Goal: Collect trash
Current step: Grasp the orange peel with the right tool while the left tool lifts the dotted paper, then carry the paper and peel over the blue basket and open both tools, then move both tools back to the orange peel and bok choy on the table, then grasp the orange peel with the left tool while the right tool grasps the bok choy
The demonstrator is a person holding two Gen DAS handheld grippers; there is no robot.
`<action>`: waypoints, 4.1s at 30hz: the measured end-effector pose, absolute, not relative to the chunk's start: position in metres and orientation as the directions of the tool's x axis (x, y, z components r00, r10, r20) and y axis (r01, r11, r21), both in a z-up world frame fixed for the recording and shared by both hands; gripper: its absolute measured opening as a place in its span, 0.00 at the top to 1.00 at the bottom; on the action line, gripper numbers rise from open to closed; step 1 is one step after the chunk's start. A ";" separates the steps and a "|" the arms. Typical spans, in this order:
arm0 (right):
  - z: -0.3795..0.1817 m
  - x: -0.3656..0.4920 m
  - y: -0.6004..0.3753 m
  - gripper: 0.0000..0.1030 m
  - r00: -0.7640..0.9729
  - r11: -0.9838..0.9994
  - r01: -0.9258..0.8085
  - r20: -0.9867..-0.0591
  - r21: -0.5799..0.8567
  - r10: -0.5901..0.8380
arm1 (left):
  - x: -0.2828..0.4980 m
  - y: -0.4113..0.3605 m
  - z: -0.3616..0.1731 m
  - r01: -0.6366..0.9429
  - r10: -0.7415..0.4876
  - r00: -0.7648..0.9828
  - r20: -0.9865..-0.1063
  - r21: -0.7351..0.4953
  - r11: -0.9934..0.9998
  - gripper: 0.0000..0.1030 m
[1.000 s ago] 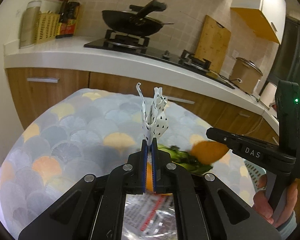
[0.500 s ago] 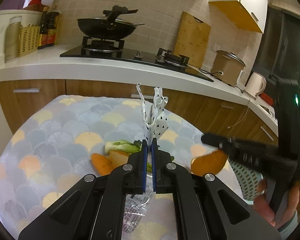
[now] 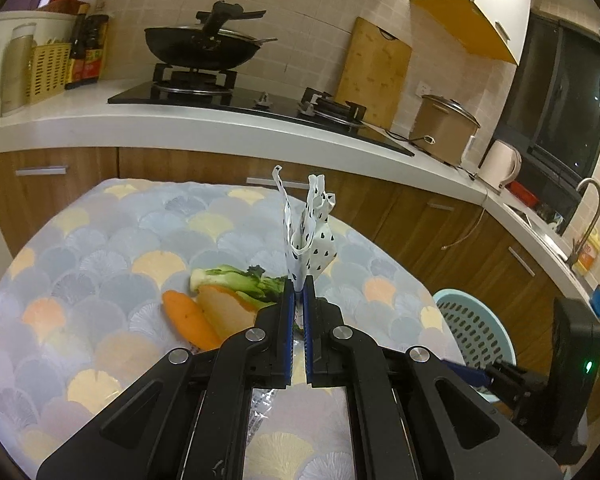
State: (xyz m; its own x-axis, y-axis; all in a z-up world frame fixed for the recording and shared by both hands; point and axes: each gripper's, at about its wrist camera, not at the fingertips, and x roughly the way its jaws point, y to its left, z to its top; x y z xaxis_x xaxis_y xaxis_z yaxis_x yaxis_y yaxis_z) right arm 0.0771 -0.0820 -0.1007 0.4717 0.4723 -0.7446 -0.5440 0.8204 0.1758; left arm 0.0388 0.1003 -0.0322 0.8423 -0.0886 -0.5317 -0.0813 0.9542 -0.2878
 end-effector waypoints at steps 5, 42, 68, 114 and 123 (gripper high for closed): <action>-0.125 0.073 -0.074 0.23 0.445 0.832 -0.527 -0.779 0.170 0.441 | 0.038 0.101 -0.034 -0.086 -0.087 0.839 -0.537 -0.288 0.954 0.98; -0.065 0.107 -0.281 0.85 0.732 0.983 -0.148 -0.657 0.105 0.180 | 0.114 -0.099 -0.034 0.281 -0.354 0.748 -0.562 -0.215 0.935 0.98; -0.124 0.132 -0.343 0.42 0.604 0.961 0.003 -0.766 0.278 0.220 | 0.145 -0.160 -0.085 0.333 -0.358 0.636 -0.683 -0.175 0.926 0.54; -0.050 0.165 0.029 0.65 0.416 0.586 -0.810 -0.676 0.029 0.608 | 0.077 0.150 -0.086 -0.352 0.016 0.681 -0.732 -0.308 0.884 0.53; -0.085 0.199 0.061 0.65 0.281 0.469 -0.882 -0.738 0.055 0.614 | 0.085 0.150 -0.100 -0.397 0.077 0.645 -0.760 -0.247 0.884 0.73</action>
